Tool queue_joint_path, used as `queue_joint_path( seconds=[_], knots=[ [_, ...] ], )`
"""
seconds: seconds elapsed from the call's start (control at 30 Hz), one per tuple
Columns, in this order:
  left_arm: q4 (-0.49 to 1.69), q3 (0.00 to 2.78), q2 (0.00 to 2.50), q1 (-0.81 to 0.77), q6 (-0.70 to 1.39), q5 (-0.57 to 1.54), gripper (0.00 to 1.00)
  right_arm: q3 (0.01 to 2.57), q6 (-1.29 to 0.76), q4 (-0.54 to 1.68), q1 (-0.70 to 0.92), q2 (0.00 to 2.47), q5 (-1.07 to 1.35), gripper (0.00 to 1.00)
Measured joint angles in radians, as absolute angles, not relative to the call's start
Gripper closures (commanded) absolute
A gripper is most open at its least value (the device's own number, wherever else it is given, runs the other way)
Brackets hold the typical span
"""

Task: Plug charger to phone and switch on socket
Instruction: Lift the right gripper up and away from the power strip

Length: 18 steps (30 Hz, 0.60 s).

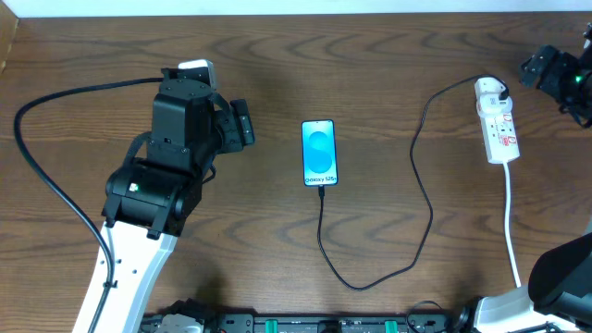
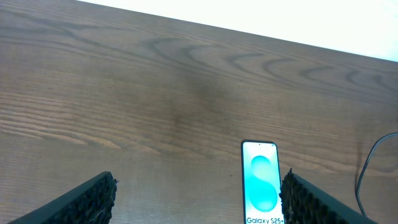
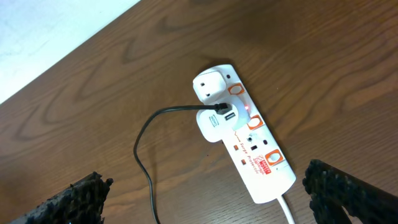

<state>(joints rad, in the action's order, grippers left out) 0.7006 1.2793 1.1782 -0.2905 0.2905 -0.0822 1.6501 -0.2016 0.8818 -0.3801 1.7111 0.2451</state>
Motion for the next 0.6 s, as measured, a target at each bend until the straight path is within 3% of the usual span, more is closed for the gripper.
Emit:
queue_joint_path(
  seconds=[0.6],
  knots=[
    [0.701, 1.279, 1.178, -0.29, 0.29, -0.082, 0.16, 1.65, -0.202, 0.882, -0.38, 1.711, 0.245, 0.01]
  ],
)
